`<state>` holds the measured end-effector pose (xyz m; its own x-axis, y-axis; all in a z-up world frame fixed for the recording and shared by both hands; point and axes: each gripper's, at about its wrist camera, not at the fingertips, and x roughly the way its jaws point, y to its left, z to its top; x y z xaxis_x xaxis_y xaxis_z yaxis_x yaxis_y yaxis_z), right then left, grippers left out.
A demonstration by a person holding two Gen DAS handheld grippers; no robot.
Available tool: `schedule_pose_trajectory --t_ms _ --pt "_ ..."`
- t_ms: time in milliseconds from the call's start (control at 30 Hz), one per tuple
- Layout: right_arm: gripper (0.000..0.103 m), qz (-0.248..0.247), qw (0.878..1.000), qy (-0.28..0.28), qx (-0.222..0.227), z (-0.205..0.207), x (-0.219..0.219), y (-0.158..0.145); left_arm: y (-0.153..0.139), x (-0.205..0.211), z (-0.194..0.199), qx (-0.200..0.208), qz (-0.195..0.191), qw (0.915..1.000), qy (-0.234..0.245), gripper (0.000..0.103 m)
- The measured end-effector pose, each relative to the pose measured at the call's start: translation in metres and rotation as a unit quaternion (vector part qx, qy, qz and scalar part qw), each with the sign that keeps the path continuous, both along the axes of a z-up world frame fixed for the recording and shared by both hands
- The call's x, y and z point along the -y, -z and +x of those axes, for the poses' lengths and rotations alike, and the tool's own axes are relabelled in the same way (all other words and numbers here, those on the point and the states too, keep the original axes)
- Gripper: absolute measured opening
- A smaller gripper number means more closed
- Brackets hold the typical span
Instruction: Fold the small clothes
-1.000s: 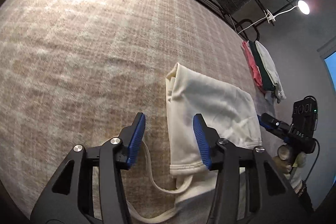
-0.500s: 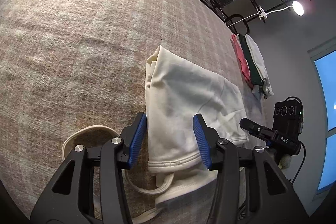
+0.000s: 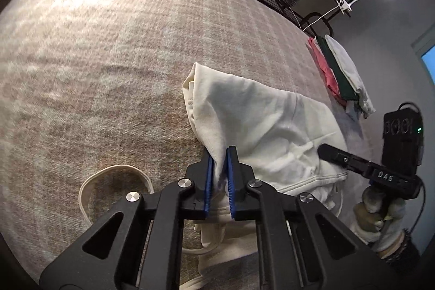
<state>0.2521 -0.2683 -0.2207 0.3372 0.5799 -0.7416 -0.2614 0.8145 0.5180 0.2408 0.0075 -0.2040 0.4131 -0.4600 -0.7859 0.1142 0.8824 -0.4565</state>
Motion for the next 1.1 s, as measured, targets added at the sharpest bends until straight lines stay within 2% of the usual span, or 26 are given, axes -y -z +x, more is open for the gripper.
schedule_pose_trajectory --t_ms 100,200,400,567,867,1100 --pt "0.008 -0.025 0.999 -0.002 0.021 -0.006 -0.009 -0.012 -0.014 0.012 -0.008 0.031 0.044 0.9985 0.008 0.008" --pt "0.007 -0.055 0.997 -0.006 0.048 -0.016 -0.018 -0.029 -0.027 0.024 -0.018 0.059 0.073 0.9955 0.017 0.007" --pt "0.007 -0.081 0.992 -0.009 0.093 -0.033 -0.028 -0.059 -0.056 0.048 -0.041 0.117 0.105 0.987 0.031 0.007" --pt "0.007 -0.087 0.989 -0.006 0.122 -0.047 -0.028 -0.081 -0.07 0.056 -0.054 0.141 0.1 0.9844 0.032 0.007" --pt "0.007 -0.092 0.986 0.006 0.142 -0.063 -0.01 -0.1 -0.086 0.069 -0.066 0.161 0.086 0.9824 0.043 0.007" --pt "0.006 -0.091 0.985 0.02 0.145 -0.066 0.022 -0.113 -0.096 0.11 -0.058 0.169 0.077 0.9794 0.078 0.007"
